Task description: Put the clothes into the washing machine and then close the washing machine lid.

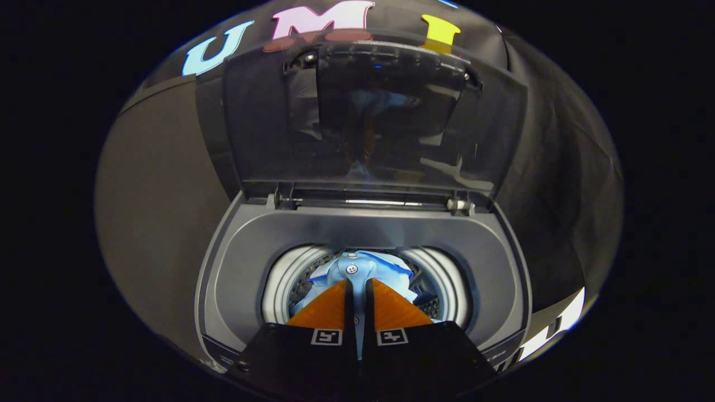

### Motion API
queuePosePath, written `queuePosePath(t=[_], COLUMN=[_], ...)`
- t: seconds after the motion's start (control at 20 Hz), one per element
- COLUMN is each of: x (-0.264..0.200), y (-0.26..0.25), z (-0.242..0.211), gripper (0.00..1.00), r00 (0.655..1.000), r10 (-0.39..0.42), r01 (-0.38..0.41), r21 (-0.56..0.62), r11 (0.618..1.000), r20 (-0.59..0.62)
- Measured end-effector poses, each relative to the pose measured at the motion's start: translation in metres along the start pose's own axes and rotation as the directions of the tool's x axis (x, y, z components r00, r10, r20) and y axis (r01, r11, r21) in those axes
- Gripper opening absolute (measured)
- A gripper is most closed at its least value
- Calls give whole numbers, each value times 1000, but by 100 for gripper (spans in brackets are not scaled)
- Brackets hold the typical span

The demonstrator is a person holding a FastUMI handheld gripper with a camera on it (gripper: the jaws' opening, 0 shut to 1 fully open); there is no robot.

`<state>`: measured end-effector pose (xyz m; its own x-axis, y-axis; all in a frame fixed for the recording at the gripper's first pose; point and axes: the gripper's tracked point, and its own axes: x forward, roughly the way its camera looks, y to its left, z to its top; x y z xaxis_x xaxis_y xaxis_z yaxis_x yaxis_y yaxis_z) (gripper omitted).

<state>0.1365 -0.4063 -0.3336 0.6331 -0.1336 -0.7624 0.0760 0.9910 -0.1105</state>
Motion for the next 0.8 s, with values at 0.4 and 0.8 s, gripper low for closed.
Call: queuePosePath(t=[0.4, 0.8], x=[12, 14], y=[19, 18], z=[-31, -41], gripper=[8, 8], r00=[987, 977], r10=[56, 66], r01=[-52, -49], r21=[28, 86], r11=[998, 995], r20=[-150, -203])
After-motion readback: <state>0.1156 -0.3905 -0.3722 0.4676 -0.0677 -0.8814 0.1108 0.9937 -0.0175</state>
